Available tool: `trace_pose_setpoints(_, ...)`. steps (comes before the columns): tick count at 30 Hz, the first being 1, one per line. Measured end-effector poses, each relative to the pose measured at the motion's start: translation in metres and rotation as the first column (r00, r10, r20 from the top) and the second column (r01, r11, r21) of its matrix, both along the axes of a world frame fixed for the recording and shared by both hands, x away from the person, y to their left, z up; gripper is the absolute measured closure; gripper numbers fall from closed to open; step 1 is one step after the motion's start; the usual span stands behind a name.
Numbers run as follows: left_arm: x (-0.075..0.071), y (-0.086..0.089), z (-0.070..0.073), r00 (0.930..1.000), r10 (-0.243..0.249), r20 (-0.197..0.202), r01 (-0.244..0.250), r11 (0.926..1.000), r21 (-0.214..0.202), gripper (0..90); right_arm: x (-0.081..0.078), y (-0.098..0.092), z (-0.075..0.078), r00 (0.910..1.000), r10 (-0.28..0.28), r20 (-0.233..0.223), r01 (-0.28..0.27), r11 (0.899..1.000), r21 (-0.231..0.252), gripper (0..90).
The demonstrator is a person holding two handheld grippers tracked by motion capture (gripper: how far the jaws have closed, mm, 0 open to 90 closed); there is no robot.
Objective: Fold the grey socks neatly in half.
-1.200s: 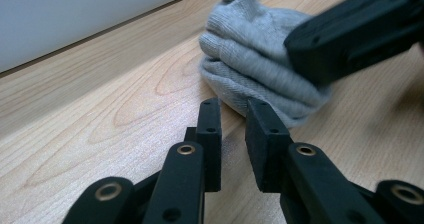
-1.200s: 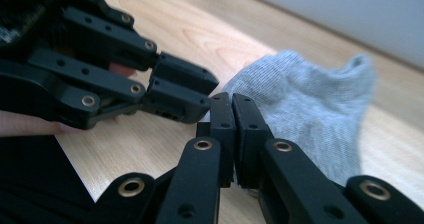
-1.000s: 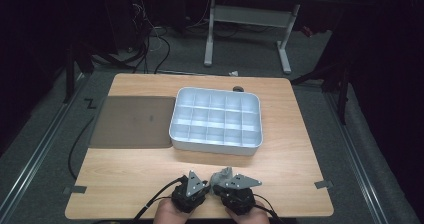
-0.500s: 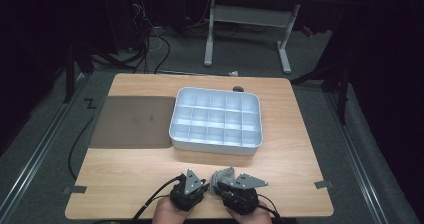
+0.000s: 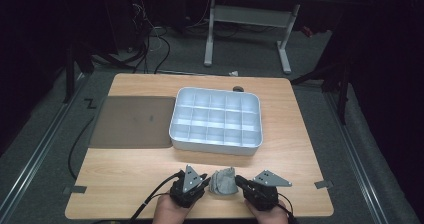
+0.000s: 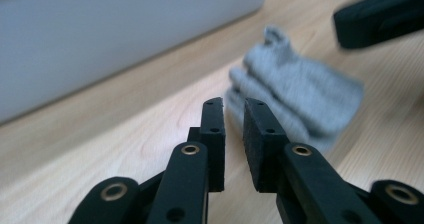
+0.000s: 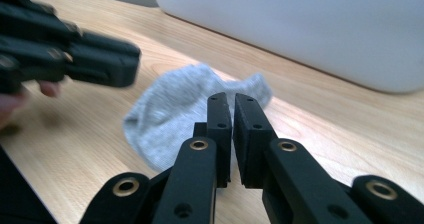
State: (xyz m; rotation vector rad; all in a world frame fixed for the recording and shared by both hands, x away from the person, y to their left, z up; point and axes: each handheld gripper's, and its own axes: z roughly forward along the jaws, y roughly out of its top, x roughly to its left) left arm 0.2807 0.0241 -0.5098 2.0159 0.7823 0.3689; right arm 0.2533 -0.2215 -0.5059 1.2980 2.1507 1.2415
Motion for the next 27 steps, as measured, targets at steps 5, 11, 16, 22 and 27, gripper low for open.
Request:
trace_pose_setpoints(5,-0.004,-0.028,0.013,0.9982,-0.049,0.035,0.049,0.9988,-0.004,81.5,0.005,-0.002,-0.007,0.9992,-0.008,-0.040,0.009,1.000,0.012,87.2)
trace_pose_setpoints(11,-0.004,-0.044,0.003,0.9970,-0.051,0.057,0.048,0.9968,0.064,81.5,0.004,-0.001,-0.009,0.9990,-0.010,-0.044,0.010,1.000,0.007,86.3)
trace_pose_setpoints(16,-0.004,-0.031,-0.010,0.9991,0.006,0.042,-0.008,0.9987,0.050,81.8,0.004,0.001,-0.009,0.9990,-0.010,-0.043,0.010,1.000,0.004,86.1)
trace_pose_setpoints(22,0.000,-0.025,-0.019,0.9997,0.015,-0.016,-0.015,0.9992,0.036,87.7,0.003,0.011,-0.003,0.9999,0.011,-0.010,-0.011,1.000,0.019,84.2)
trace_pose_setpoints(27,0.000,-0.023,-0.021,0.9996,0.011,-0.027,-0.009,0.9991,0.042,88.8,0.007,0.023,-0.008,0.9995,0.029,-0.015,-0.029,1.000,-0.007,83.0)
